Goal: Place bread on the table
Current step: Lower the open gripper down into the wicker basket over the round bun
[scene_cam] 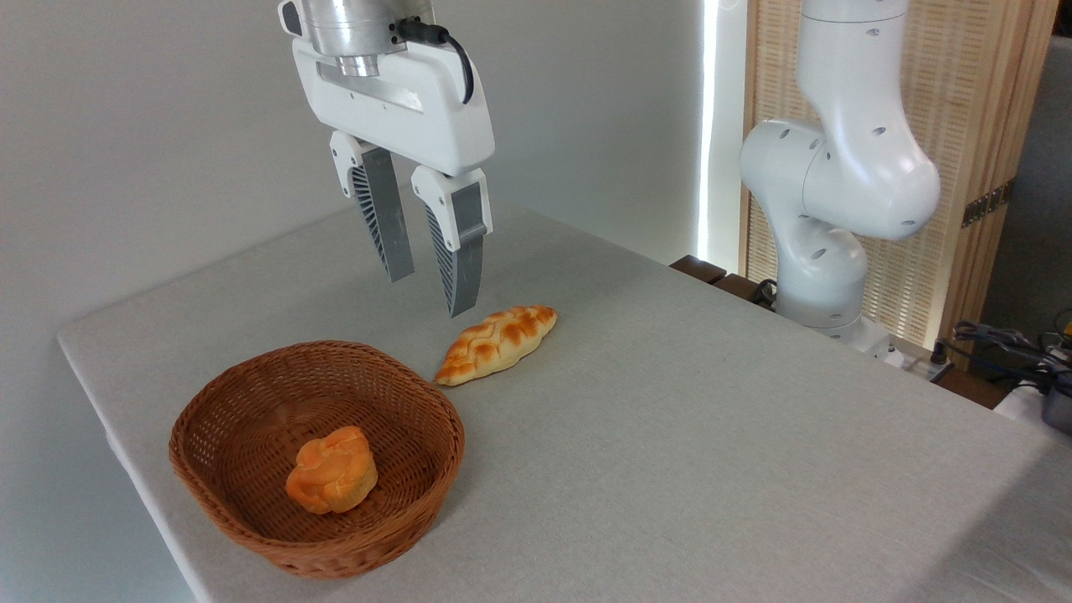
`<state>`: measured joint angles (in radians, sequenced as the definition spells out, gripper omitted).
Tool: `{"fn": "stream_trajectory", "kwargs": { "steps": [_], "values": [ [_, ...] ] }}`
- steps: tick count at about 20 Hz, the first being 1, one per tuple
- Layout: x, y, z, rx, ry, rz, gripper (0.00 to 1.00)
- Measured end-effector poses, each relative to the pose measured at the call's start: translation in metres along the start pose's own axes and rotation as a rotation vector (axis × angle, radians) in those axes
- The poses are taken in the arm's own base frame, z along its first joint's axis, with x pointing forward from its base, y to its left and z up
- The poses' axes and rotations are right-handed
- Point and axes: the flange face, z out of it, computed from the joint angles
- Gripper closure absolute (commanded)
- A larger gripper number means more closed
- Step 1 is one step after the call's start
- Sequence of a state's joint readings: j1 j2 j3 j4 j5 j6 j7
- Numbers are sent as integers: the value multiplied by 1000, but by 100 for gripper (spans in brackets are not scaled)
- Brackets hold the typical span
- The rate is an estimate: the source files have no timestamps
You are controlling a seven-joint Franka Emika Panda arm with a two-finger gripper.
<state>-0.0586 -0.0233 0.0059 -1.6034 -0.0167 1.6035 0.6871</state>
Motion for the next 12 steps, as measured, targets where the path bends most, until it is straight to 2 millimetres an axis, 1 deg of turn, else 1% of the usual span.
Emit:
{"fn": "stream_trajectory", "kwargs": {
  "steps": [12],
  "values": [
    [2,-1,0,8,10,0,0]
  ]
}}
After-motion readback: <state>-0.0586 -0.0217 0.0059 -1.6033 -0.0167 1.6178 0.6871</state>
